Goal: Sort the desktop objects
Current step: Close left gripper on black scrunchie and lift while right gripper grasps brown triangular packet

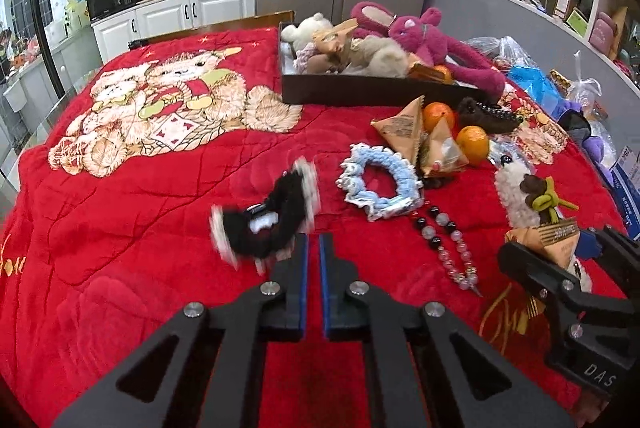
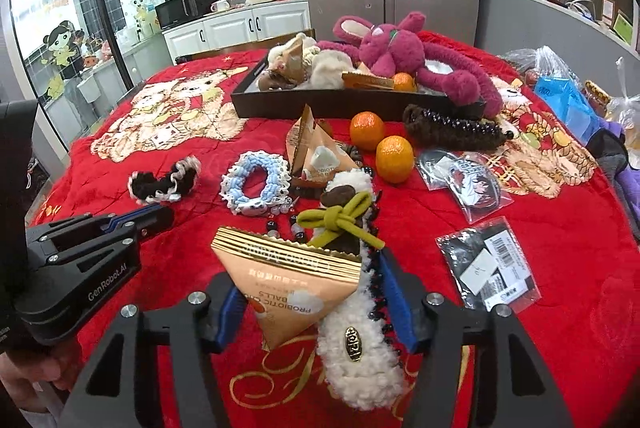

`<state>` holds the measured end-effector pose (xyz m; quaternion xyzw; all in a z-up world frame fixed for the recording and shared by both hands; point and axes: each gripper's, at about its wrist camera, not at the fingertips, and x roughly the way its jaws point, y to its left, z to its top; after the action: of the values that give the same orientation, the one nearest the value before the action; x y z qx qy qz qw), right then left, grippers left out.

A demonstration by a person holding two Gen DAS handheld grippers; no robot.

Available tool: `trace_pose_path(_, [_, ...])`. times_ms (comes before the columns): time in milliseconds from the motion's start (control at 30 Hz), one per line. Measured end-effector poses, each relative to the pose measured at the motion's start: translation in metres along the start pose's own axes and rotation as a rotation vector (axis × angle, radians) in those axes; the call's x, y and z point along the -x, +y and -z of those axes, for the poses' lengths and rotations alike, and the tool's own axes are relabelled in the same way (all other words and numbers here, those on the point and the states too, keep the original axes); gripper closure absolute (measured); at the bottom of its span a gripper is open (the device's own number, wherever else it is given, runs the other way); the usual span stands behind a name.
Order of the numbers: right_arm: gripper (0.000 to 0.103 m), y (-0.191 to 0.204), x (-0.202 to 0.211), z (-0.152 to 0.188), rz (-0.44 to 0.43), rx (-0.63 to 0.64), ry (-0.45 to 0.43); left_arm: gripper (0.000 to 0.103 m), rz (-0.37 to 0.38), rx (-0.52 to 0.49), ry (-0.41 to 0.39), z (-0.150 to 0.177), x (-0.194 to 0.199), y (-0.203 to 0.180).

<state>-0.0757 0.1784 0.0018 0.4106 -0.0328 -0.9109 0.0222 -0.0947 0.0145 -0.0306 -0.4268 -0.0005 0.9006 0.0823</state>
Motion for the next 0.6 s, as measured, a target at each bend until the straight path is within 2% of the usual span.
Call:
trace_pose_path(367, [0.041,-0.011,0.010,0.022,-0.029,-0.011,0.016,0.098,0.010,0.008,0.019,0.015,0.005,-0.006])
trace_pose_path(533, [0.041,-0.015,0.017,0.026,-0.027,-0.010,0.008,0.098,0.013,0.004,0.003,0.015,0.013,-0.007])
trace_pose_path(600, [0.034,-0.015,0.020,0.025,-0.018,-0.001,-0.004,0.098,0.017,0.007,-0.001,0.016,0.015,-0.007])
